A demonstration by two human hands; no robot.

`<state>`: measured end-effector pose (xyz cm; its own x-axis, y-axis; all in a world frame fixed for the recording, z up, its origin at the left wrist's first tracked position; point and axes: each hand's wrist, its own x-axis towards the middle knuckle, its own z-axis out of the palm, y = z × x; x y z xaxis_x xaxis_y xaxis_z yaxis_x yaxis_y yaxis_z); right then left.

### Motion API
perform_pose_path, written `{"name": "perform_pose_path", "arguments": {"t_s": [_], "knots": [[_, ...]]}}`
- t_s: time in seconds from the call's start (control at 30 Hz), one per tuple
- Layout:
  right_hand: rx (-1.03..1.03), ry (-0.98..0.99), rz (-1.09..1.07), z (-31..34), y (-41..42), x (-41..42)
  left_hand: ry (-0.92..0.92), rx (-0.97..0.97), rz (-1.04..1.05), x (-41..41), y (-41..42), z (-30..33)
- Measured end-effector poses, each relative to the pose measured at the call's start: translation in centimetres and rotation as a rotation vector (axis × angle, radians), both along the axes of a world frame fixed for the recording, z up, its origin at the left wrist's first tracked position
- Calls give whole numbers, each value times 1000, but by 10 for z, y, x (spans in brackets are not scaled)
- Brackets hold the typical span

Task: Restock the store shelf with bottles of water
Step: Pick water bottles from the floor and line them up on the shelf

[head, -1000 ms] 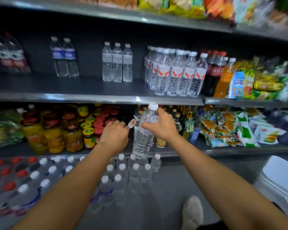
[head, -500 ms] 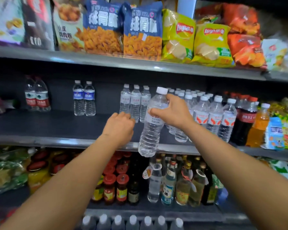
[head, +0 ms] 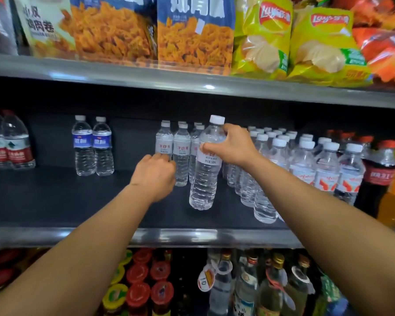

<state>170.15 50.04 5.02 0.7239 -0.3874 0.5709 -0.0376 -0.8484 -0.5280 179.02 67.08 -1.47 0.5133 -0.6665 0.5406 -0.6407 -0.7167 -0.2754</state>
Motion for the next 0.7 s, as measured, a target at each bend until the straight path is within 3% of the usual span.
{"name": "perform_pose_path", "arguments": {"t_s": [0.47, 0.7], "knots": [[34, 235, 25, -17, -59, 103, 50, 5, -59, 75, -40, -40], [53, 255, 31, -21, -73, 124, 75, 17, -68, 87, -57, -52]]}}
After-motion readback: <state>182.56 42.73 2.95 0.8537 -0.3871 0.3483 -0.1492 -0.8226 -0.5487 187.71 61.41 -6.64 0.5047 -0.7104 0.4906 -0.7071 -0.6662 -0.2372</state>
